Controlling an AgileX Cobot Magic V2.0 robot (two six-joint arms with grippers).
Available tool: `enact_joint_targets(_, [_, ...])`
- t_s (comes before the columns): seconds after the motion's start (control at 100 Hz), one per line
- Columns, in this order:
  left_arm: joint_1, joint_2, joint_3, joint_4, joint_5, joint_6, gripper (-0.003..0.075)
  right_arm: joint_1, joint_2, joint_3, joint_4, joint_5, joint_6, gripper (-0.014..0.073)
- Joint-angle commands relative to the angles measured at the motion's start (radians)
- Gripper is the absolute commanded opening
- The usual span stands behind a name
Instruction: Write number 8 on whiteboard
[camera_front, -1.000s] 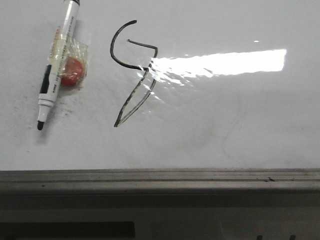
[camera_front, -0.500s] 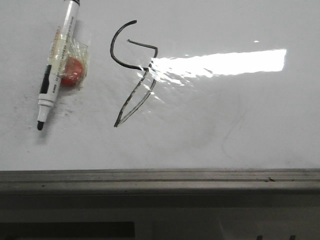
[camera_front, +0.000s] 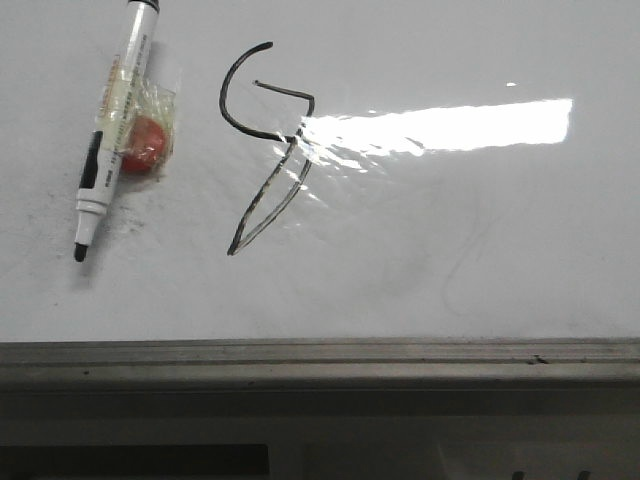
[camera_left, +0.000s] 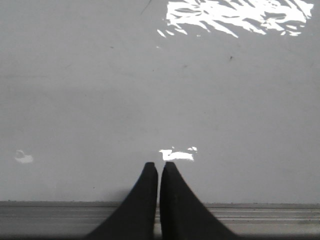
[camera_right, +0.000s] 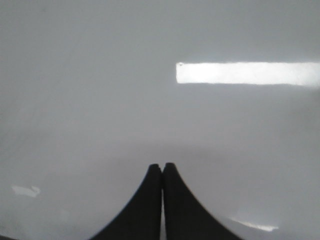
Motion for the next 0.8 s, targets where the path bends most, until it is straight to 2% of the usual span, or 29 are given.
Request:
enact_joint_targets(0.0, [0.001, -0.029, 0.031, -0.013, -0.044, -0.008, -0.002, -0.025, -0.013, 0.012, 0.0, 0.007, -0.005, -0.0064])
enact_joint_targets(0.14, [0.001, -0.029, 0.031, -0.013, -0.044, -0.008, -0.002, -0.064, -0.025, 0.012, 0.001, 0.22, -0.005, -0.0064])
enact_joint_targets(0.79, [0.001, -0.029, 0.031, -0.013, -0.044, -0.008, -0.002, -0.065, -0.025, 0.012, 0.001, 0.217, -0.005, -0.0064])
